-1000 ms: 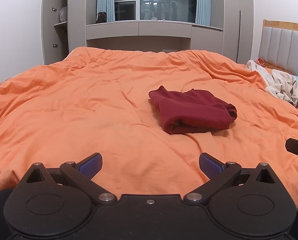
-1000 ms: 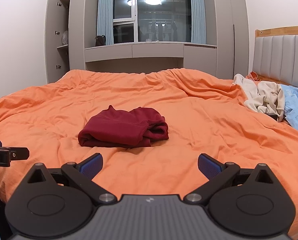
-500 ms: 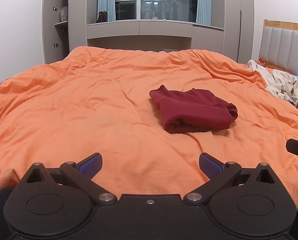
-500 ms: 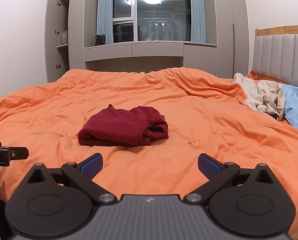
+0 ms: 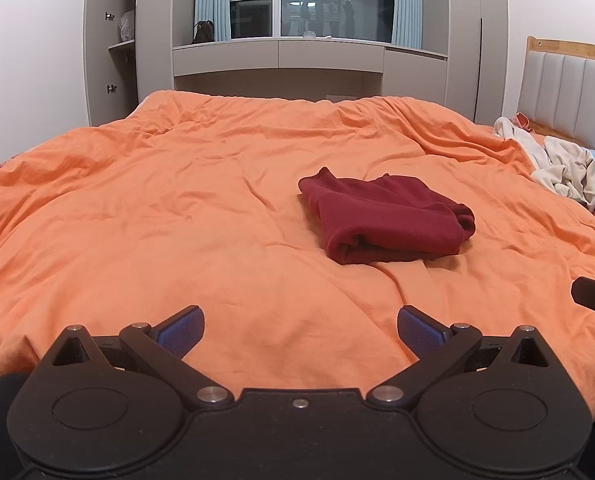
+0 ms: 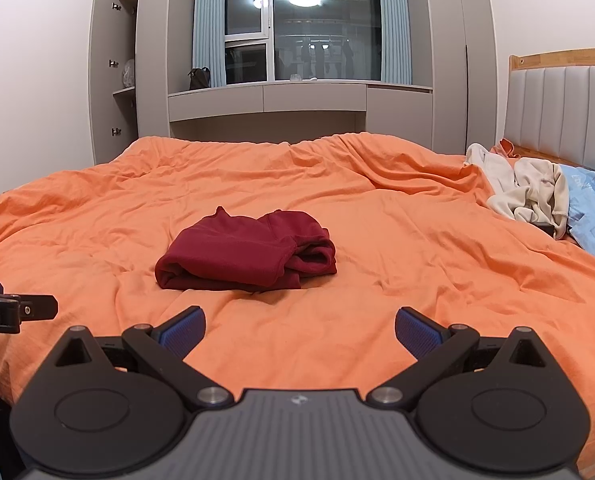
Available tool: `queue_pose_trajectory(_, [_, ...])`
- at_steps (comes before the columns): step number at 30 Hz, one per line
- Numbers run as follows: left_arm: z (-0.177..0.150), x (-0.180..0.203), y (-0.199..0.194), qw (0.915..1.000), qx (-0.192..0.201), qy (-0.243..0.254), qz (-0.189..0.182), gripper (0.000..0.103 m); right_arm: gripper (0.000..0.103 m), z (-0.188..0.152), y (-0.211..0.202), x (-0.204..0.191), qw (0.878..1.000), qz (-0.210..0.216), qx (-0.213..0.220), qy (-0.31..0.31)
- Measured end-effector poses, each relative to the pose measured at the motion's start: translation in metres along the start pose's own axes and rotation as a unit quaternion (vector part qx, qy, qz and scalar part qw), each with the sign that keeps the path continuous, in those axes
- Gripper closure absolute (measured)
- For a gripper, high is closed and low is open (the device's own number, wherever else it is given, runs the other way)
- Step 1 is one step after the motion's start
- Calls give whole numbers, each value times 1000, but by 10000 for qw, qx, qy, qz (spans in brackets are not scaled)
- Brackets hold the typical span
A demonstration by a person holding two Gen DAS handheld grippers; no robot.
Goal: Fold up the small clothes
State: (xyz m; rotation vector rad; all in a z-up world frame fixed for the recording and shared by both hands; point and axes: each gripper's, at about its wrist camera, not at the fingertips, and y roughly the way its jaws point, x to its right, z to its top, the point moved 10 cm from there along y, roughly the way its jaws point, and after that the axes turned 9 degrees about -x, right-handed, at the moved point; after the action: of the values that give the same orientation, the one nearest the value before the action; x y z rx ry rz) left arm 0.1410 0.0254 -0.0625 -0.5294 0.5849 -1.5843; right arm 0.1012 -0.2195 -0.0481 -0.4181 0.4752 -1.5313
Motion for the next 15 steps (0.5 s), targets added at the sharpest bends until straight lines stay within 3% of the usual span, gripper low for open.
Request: queue_pose_trajectory(15, [-6,-2,4,10000,-34,-2,11,1,0,-2,0,0,10000,4,-20,1])
